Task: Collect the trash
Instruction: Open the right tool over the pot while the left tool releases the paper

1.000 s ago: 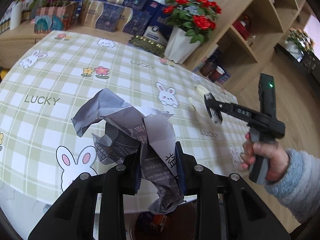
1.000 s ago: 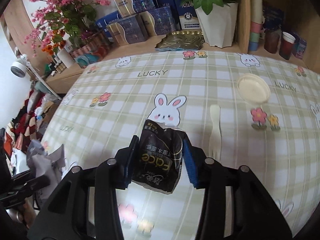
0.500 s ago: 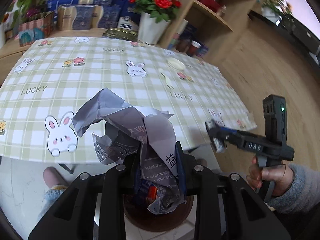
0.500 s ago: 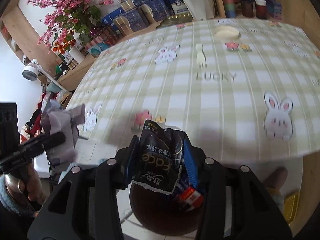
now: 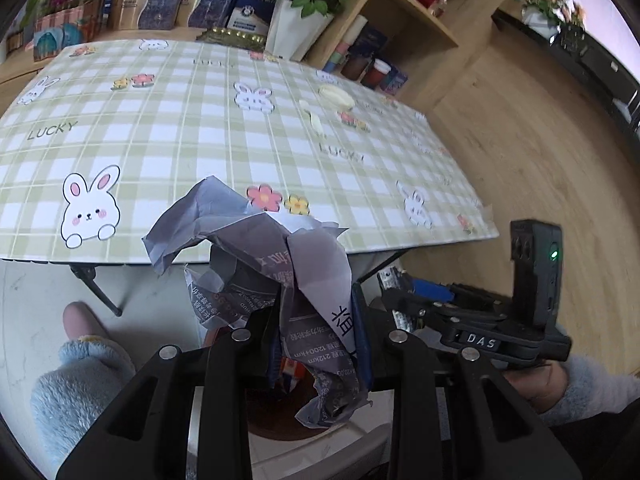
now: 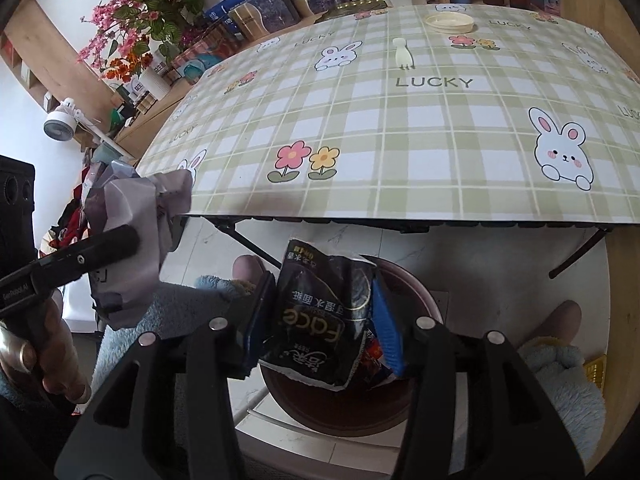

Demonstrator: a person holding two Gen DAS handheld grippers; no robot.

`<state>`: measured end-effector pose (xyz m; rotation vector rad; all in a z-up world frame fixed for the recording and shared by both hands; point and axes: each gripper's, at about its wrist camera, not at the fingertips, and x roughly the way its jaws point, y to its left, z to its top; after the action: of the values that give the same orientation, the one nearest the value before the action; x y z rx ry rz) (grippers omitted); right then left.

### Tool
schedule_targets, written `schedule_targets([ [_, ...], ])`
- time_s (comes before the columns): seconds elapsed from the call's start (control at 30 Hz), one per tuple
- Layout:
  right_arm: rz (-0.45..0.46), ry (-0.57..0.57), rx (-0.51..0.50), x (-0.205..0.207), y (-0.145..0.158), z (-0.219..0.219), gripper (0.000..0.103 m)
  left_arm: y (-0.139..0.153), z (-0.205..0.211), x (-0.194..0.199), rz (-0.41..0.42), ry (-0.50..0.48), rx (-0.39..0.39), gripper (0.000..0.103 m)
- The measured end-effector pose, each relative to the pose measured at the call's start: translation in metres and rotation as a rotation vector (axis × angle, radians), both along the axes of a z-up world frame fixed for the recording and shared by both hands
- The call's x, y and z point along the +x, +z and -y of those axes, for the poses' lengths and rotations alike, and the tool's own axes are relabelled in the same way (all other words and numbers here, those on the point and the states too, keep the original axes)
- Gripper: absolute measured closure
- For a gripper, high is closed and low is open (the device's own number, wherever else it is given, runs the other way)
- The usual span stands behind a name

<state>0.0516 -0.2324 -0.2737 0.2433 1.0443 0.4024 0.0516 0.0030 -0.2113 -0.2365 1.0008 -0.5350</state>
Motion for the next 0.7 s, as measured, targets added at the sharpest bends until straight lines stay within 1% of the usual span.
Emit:
schedule_targets([
  [0.1,-0.003,-0.003,-0.005,-0.001,-0.004,-0.003,0.049,-0.004,0.001,-0.001,-0.007,0.002,0.014,0.074],
  [0.17,0.005,-0.015,-0.015,-0.002,-0.003,-0.002,0.038,-0.005,0.000,-0.001,-0.012,0.003,0.010,0.074],
  [0.27,0.032,-0.053,-0.027,-0.002,0.001,0.003,0.030,-0.009,0.000,-0.001,-0.025,0.005,0.007,0.074],
  [0.33,0.064,-0.097,-0.040,-0.003,0.007,0.011,0.017,-0.011,0.001,0.000,-0.030,0.003,0.013,0.074],
  [0.4,0.099,-0.142,-0.055,-0.003,0.013,0.018,0.011,-0.014,0.004,-0.001,-0.032,-0.006,0.031,0.074],
  [0.53,0.154,-0.225,-0.106,-0.006,0.022,0.030,0.006,-0.017,0.011,-0.003,-0.035,-0.026,0.051,0.073],
  [0.7,0.205,-0.257,-0.131,-0.011,0.027,0.034,0.006,-0.022,0.022,-0.007,-0.037,-0.054,0.075,0.073],
])
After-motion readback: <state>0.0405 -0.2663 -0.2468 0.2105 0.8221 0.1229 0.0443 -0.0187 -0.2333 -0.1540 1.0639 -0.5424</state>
